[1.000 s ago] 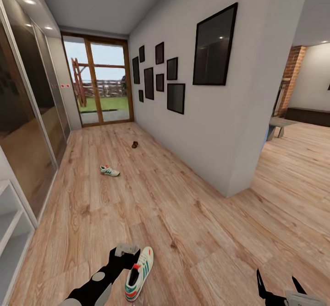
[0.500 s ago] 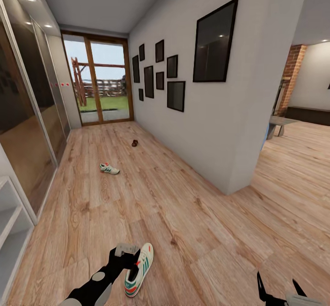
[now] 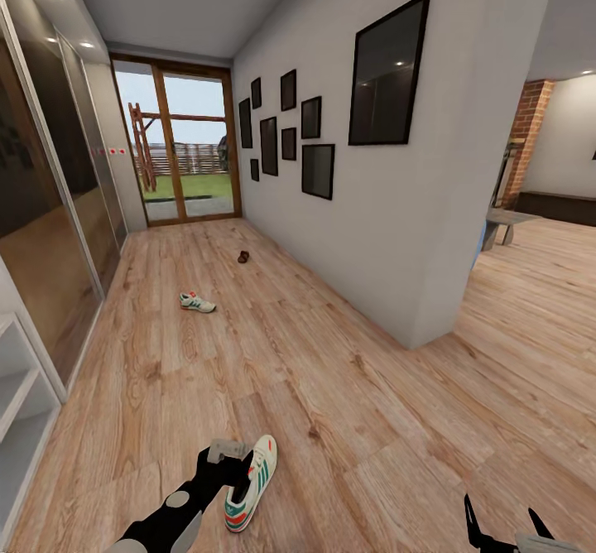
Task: Pick up the two gym shoes and the two sandals from the corridor floor and place them onto the hallstand (shoe rack) in the corridor, making sure they are on the rack and not on the floor. Arrange them so the two gym shoes are next to each other and the two sandals are next to each other.
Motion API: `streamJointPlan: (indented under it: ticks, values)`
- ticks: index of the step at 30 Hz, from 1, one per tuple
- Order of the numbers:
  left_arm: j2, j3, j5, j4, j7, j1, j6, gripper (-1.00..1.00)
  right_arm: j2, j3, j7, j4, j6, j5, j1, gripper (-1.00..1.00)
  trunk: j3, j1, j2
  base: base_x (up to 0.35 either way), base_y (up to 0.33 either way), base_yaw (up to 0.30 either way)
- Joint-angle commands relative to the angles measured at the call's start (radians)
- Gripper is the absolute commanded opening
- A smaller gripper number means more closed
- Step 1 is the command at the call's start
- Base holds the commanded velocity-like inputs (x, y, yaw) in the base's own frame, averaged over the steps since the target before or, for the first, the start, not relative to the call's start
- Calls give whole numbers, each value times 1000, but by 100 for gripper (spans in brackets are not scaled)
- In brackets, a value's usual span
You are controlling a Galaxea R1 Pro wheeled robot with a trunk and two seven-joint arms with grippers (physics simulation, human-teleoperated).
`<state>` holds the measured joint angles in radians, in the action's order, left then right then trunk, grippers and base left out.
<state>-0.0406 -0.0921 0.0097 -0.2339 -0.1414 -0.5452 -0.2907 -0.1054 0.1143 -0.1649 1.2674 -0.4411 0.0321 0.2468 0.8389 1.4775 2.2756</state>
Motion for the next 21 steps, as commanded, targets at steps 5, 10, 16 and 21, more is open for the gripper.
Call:
streamJointPlan:
  ticks: [5, 10, 16, 21]
  values:
    - [1, -4, 1, 1, 2, -1, -4, 100, 0, -1, -2, 0, -2, 3, 0, 100, 7, 8, 14, 0, 0, 0]
    - [1, -3, 1, 1, 4, -1, -4, 100, 0, -1, -2, 0, -3, 3, 0, 100, 23, 27, 49, 0, 0, 0]
    - [1, -3, 1, 2, 4, -1, -4, 100, 0, -1, -2, 0, -3, 3, 0, 100, 42, 50, 91, 0, 0, 0]
    - [1, -3, 1, 1, 4, -1, -4, 100, 0, -2, -2, 0, -3, 3, 0, 100, 57, 69, 126, 0, 0, 0]
